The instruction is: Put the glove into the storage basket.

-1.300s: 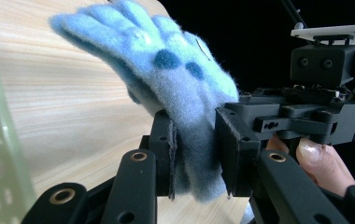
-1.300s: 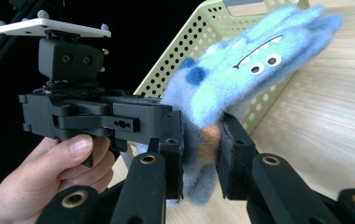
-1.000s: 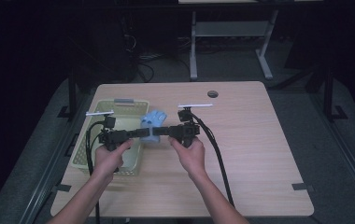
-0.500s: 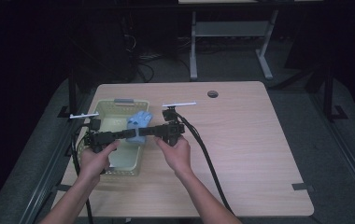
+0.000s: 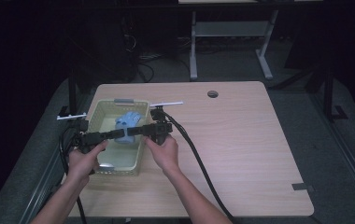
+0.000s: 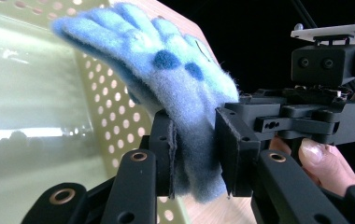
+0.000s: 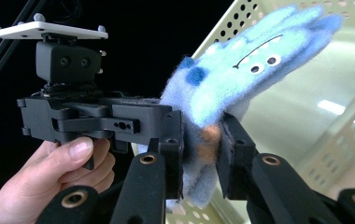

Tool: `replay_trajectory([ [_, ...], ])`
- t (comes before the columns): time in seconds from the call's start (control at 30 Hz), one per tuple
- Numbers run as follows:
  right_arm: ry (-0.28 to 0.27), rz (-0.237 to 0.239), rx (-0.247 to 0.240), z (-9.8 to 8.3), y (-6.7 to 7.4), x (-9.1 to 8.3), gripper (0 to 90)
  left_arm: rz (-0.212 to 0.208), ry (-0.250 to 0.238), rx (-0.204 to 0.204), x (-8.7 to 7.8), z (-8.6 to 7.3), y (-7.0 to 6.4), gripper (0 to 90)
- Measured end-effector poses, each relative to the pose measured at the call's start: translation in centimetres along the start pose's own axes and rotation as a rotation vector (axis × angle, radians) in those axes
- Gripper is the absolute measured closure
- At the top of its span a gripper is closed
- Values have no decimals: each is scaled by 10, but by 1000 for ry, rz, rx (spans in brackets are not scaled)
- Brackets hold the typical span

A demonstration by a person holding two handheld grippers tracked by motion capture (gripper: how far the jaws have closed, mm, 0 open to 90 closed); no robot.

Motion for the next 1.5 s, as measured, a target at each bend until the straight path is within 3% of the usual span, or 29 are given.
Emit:
replay_trajectory([
  [0.73,40,7,12,-9,2,44,737,55,23,-26,-24,2,34,685],
  [1.5,115,-35,45,-22,-15,73,736,136,115,-41,-23,-4,62,686],
])
Point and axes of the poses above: each handheld gripper's, and its own axes: x roughly forward along the jaws, z roughly out of its top, y roughly to its left, the point moved 6 cm from there along x, roughly forward along the jaws, and after that the axes turned 8 degrees about -y, right-handed, at the moved point
